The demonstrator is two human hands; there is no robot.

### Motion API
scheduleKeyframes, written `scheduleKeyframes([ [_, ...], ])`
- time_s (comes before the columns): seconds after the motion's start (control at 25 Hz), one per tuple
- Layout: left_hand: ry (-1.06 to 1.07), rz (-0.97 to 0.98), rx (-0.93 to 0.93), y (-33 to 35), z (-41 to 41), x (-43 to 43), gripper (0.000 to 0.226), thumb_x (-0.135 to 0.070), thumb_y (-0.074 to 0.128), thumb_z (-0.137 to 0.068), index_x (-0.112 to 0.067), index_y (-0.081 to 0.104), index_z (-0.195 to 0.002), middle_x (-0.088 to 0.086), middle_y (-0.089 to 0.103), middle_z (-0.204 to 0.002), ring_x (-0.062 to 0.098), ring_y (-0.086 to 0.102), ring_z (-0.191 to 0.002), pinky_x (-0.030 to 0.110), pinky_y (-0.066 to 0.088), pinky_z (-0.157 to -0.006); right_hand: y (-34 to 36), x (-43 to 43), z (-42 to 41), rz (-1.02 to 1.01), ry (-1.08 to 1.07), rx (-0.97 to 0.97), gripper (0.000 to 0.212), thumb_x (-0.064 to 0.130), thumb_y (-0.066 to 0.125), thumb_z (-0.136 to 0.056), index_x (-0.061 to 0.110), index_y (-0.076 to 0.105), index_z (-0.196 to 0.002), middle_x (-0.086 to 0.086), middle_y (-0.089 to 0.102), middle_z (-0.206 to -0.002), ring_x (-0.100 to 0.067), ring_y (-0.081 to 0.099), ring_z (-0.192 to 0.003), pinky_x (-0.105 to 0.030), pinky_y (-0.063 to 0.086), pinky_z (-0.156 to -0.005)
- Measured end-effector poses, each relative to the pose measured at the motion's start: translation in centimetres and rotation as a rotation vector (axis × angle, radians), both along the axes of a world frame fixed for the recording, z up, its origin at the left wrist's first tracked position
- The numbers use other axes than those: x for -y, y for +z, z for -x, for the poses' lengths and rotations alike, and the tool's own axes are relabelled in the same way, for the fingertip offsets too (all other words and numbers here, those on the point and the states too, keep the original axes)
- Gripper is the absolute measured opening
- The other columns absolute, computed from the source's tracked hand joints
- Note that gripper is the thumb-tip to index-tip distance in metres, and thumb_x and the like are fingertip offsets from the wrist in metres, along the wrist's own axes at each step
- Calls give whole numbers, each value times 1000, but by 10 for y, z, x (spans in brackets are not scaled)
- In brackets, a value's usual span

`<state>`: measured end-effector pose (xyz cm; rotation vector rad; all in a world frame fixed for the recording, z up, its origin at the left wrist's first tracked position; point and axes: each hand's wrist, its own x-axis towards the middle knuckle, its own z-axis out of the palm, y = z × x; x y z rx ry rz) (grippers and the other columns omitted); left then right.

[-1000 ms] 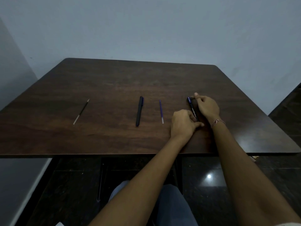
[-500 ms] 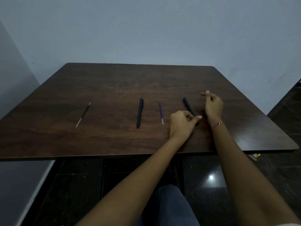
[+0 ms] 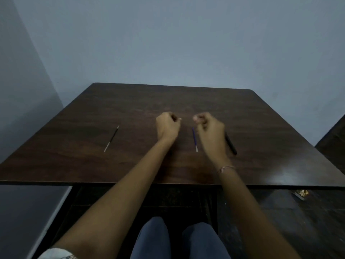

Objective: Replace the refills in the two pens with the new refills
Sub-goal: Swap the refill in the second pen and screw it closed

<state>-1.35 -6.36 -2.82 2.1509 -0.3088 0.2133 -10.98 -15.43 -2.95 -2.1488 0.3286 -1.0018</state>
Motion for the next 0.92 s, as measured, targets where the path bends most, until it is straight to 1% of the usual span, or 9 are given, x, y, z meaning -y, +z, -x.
scheduleKeyframes([
  [0.08, 55, -16, -20, -2, -16, -13, 18, -18, 66, -85, -4, 73, -93, 14, 73, -96, 25, 66, -94, 30, 49, -82, -7, -30, -12, 80, 73, -169, 13, 20, 62, -89, 13, 63, -99, -6, 66, -96, -18, 62, -85, -29, 49, -76],
  [0.2, 107, -19, -104, -12, -32, -24, 18, -18, 66, -85, -4, 73, -95, 14, 73, -97, 24, 67, -96, 29, 49, -81, -17, -53, -27, 206, 51, -408, 35, 21, 65, -86, 6, 53, -115, -13, 57, -113, -28, 55, -104, -35, 44, -86],
  [0.28, 100, 20, -178, -22, -37, -26, 16, -17, 66, -86, -4, 74, -93, 14, 73, -94, 23, 68, -90, 30, 54, -82, -23, -59, -34, 209, 27, -479, 47, 20, 68, -83, 4, 46, -121, -17, 54, -119, -32, 53, -110, -36, 43, -89],
  [0.4, 51, 274, -317, -35, -37, -21, 9, -10, 64, -87, -3, 69, -85, 15, 73, -87, 20, 69, -76, 33, 57, -77, -29, -63, -38, 135, -12, -421, 50, 13, 70, -81, 5, 41, -121, -16, 57, -115, -31, 56, -107, -34, 46, -85],
  [0.48, 38, 446, -374, -41, -36, -19, 7, -5, 61, -88, -2, 68, -86, 13, 71, -82, 19, 69, -73, 32, 58, -76, -33, -62, -38, 114, -25, -379, 50, 10, 69, -81, 6, 40, -121, -15, 60, -111, -29, 59, -102, -32, 47, -82],
  [0.64, 42, 516, -314, -49, -37, -20, 9, 0, 61, -86, -4, 68, -88, 9, 69, -79, 18, 69, -73, 31, 58, -73, -36, -54, -37, 2, 32, -285, 44, 6, 70, -77, 9, 48, -115, -11, 64, -94, -22, 62, -85, -32, 51, -77],
  [0.76, 96, 539, -236, -48, -33, -23, 10, -4, 63, -86, -7, 70, -93, 6, 71, -83, 10, 67, -70, 23, 56, -66, -38, -52, -37, -41, 55, -159, 38, 2, 72, -72, 13, 54, -105, 0, 58, -77, -8, 55, -66, -21, 47, -64],
  [0.84, 84, 629, -246, -46, -31, -25, 10, -8, 63, -87, -4, 69, -95, 8, 70, -83, 14, 68, -72, 27, 57, -69, -40, -51, -39, -78, 76, -98, 36, 1, 73, -71, 16, 55, -99, 3, 56, -75, -4, 53, -64, -17, 47, -62],
  [0.92, 7, 761, -290, -44, -29, -28, 15, -12, 65, -87, 0, 68, -97, 10, 69, -81, 15, 67, -69, 26, 56, -63, -41, -50, -39, -93, 112, -54, 35, 0, 73, -70, 19, 55, -93, 5, 57, -78, -3, 54, -64, -15, 48, -62],
])
